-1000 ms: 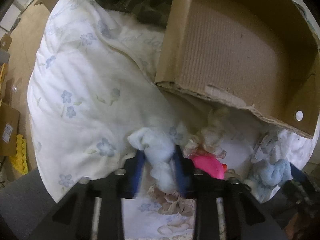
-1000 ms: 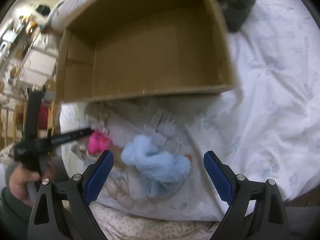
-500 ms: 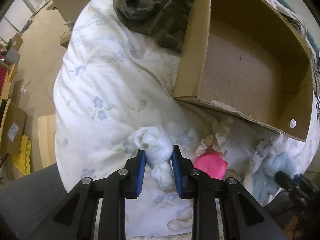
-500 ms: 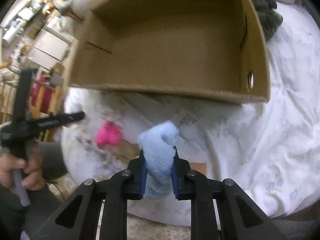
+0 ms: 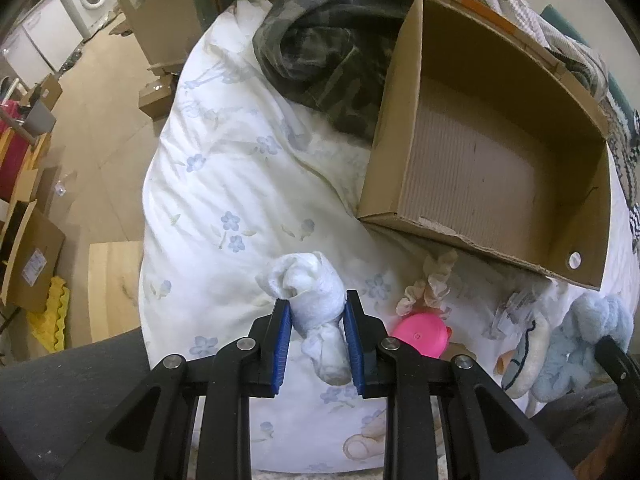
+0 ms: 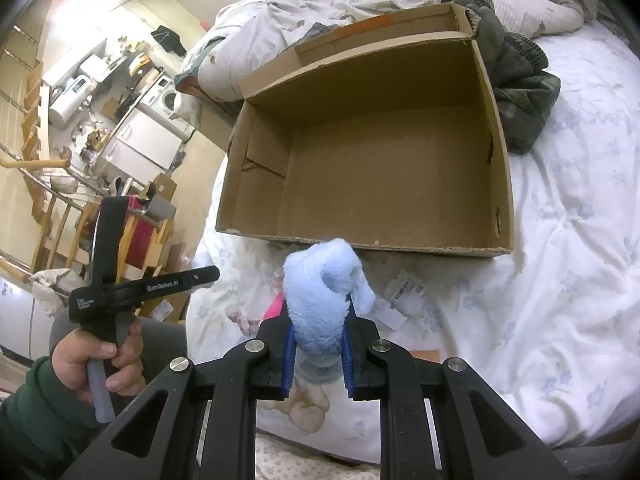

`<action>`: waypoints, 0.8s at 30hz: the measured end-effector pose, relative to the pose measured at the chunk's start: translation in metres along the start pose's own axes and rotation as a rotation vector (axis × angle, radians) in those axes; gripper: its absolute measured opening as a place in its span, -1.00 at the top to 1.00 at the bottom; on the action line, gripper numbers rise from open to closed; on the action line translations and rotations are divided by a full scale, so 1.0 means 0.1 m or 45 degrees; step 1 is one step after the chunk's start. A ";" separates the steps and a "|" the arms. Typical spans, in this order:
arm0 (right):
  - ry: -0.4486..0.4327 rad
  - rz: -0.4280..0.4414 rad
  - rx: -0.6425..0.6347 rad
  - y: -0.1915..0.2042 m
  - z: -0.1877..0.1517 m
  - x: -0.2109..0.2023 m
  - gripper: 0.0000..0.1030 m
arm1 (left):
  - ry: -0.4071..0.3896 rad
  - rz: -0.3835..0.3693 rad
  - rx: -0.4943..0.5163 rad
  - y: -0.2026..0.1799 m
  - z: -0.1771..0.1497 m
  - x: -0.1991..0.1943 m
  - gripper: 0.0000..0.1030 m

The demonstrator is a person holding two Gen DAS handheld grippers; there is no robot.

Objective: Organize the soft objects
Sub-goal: 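Carry the white sock and blue plush into the box and open both tools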

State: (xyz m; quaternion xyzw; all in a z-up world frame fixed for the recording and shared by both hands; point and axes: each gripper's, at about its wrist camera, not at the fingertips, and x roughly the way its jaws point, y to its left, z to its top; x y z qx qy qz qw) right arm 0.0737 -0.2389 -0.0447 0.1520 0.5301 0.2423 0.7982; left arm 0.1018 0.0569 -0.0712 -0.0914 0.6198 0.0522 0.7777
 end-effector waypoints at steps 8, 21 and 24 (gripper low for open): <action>-0.052 0.049 -0.018 0.00 -0.04 -0.10 0.60 | -0.152 0.038 -0.024 -0.02 -0.01 -0.27 0.56; -0.240 0.052 0.038 -0.07 0.28 -0.44 0.60 | -0.478 -0.022 0.141 -0.40 0.25 -0.92 0.56; -0.275 0.055 0.045 -0.08 0.41 -0.47 0.60 | -0.503 -0.041 0.188 -0.54 0.35 -0.97 0.56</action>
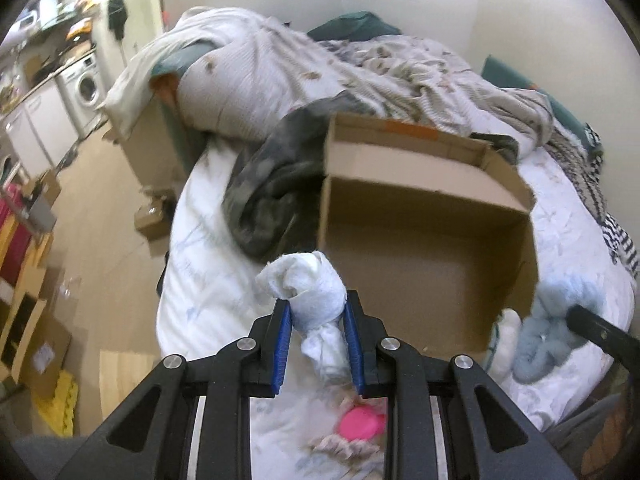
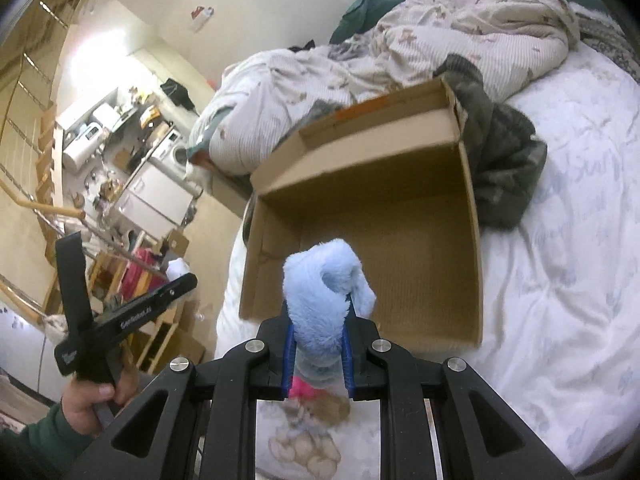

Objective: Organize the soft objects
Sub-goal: 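Carry the white sock and blue plush into the box and open both tools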

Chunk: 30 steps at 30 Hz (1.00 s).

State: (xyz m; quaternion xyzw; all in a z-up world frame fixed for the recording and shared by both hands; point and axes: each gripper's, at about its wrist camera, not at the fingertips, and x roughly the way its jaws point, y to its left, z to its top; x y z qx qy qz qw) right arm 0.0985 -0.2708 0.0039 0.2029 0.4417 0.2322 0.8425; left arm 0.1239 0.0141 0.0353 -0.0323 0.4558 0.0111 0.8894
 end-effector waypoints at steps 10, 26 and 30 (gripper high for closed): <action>-0.069 -0.018 0.007 -0.11 0.27 0.28 0.60 | -0.008 -0.093 0.105 -0.38 0.19 0.37 0.56; 0.099 -0.119 -0.012 -0.22 0.18 0.82 0.60 | 0.114 -0.121 0.067 -0.40 0.01 0.85 0.56; 0.133 -0.192 -0.069 -0.19 0.18 0.93 0.60 | 0.119 -0.110 0.088 -0.42 -0.02 0.88 0.55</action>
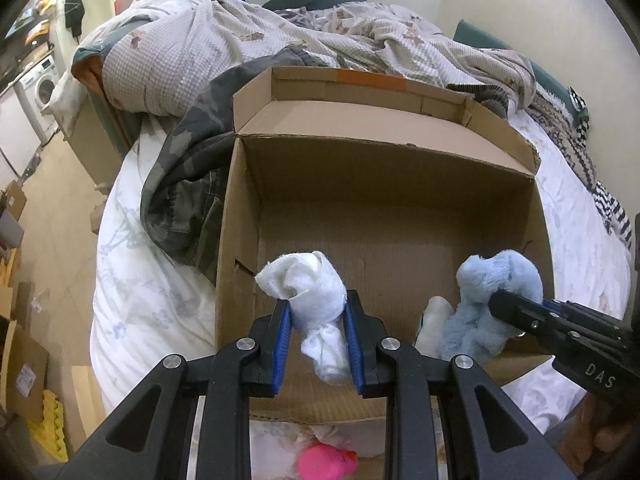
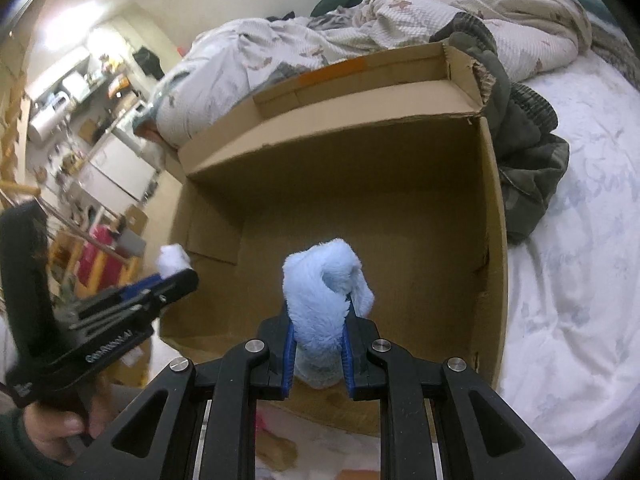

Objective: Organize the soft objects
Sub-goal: 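Carry the white sock and blue plush into the box and open both tools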

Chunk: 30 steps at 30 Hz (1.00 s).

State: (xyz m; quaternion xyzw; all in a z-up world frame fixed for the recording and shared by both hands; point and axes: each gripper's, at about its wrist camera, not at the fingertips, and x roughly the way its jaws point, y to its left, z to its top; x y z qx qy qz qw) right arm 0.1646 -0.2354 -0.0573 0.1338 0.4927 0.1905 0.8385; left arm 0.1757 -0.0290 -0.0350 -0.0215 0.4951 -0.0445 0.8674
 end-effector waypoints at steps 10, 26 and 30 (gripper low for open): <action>0.045 -0.026 0.019 -0.06 0.00 0.10 0.60 | 0.018 -0.018 0.004 -0.04 -0.03 0.03 0.55; 0.065 -0.034 0.036 -0.07 -0.02 0.14 0.60 | 0.044 -0.033 0.023 -0.11 -0.03 0.06 -0.07; 0.060 -0.020 0.060 -0.10 -0.01 0.14 0.52 | 0.014 -0.021 0.040 -0.13 -0.03 0.01 -0.26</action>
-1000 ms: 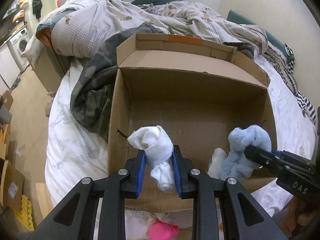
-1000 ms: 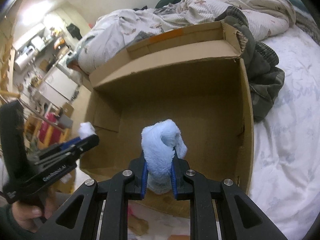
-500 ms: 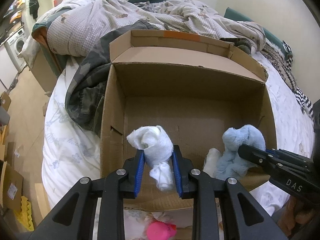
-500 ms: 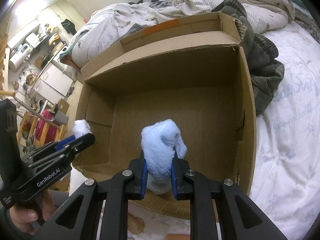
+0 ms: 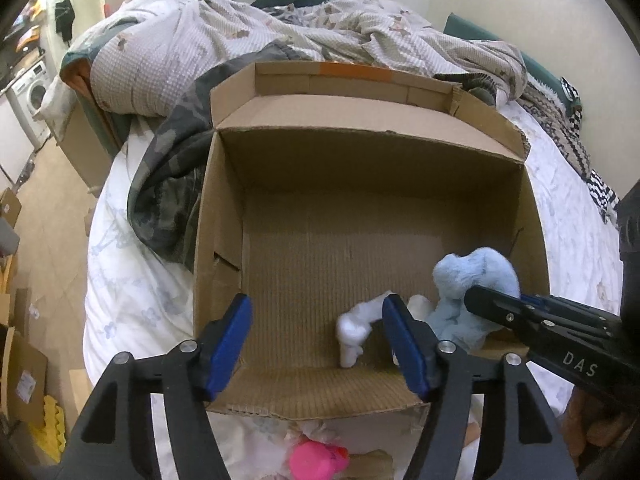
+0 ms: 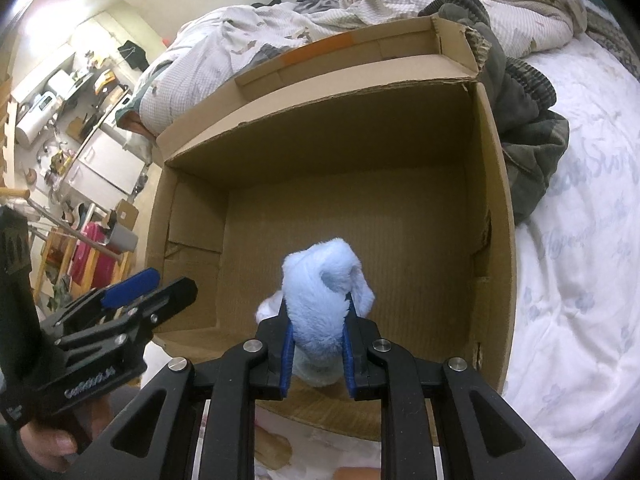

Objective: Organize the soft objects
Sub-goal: 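Carry the white sock and blue plush into the box and open both tools, then withdraw both tools from the box toward the remaining items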

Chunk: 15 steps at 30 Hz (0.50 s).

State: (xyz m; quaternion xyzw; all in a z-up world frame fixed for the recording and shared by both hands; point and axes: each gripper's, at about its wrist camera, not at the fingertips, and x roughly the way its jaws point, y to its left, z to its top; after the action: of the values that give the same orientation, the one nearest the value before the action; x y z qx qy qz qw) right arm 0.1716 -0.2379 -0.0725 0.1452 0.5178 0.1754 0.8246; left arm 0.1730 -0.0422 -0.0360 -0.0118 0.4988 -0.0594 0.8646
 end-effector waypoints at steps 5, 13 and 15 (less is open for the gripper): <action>-0.103 0.027 0.056 -0.04 0.02 -0.13 -0.60 | 0.018 0.010 0.003 0.00 0.00 0.03 -0.26; -0.112 0.026 0.046 -0.03 0.03 -0.15 -0.60 | 0.031 0.006 -0.032 0.05 0.01 0.05 -0.26; -0.117 0.019 0.041 -0.03 0.03 -0.17 -0.60 | 0.030 0.007 -0.028 0.05 0.00 0.04 -0.26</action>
State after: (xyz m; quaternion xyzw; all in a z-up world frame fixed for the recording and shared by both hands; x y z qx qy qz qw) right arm 0.1685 -0.2481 -0.0591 0.1702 0.4809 0.1664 0.8438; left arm 0.1756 -0.0382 -0.0400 -0.0193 0.5095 -0.0517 0.8587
